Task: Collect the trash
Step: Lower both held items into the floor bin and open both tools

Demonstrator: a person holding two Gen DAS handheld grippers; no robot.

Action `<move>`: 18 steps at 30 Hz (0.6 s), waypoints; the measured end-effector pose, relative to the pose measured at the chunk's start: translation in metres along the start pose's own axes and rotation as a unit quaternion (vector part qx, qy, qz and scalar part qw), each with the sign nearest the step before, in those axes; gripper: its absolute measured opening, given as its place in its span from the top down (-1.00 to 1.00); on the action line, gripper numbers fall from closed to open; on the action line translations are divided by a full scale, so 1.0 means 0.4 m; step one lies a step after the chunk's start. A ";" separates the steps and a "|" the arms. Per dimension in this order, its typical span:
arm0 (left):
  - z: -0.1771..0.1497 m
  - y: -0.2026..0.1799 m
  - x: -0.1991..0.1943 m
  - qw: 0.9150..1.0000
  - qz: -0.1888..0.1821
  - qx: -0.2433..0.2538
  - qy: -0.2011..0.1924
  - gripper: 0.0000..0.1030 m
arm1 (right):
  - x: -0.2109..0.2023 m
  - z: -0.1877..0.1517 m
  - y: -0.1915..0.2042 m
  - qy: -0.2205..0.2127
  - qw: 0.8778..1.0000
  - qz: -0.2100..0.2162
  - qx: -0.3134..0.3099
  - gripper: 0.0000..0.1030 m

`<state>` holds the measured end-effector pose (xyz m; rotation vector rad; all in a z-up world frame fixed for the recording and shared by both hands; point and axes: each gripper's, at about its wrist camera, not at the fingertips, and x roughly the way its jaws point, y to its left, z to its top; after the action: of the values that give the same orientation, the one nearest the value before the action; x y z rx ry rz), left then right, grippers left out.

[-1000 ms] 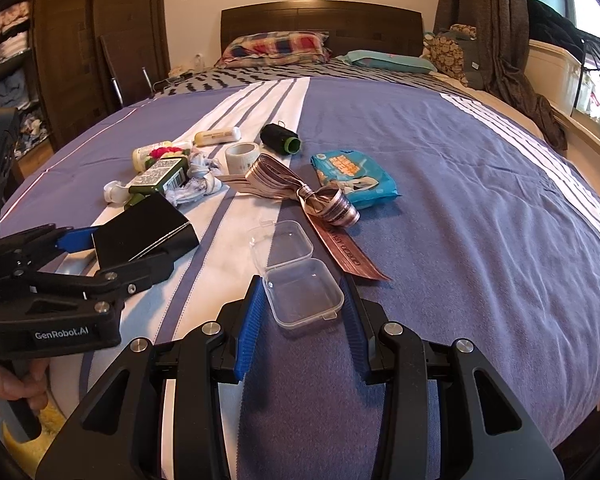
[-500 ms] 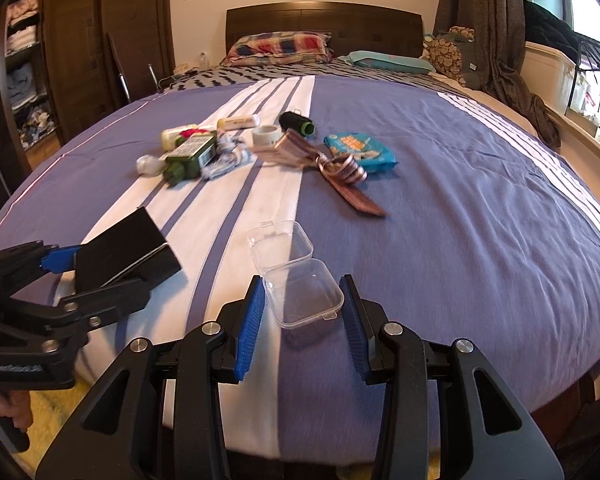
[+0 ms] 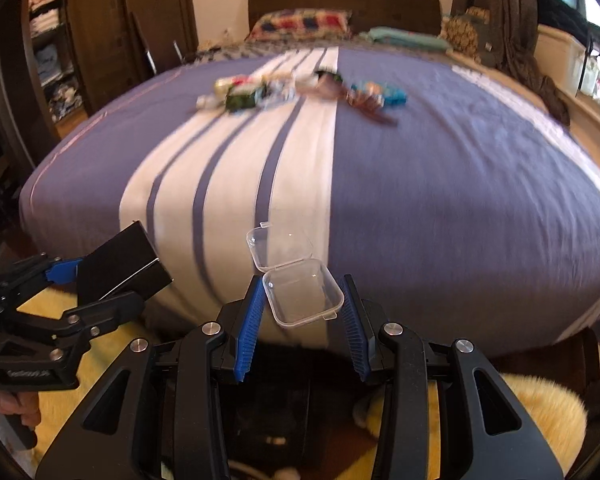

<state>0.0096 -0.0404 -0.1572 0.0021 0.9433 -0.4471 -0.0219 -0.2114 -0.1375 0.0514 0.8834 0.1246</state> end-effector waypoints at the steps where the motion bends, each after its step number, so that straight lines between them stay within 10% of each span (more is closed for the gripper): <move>1: -0.021 0.004 0.014 1.000 0.007 -0.005 0.016 -0.46 | 0.007 -0.010 0.001 0.011 1.000 0.004 0.002 0.23; 18: -0.196 0.093 0.233 0.981 0.028 -0.055 0.186 -0.46 | 0.235 -0.154 0.036 0.164 0.986 0.032 0.017 0.23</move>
<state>0.0091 -0.0258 -0.2837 0.0121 1.3315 -0.3470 -0.0116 -0.1853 -0.2473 0.0929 1.2134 0.1814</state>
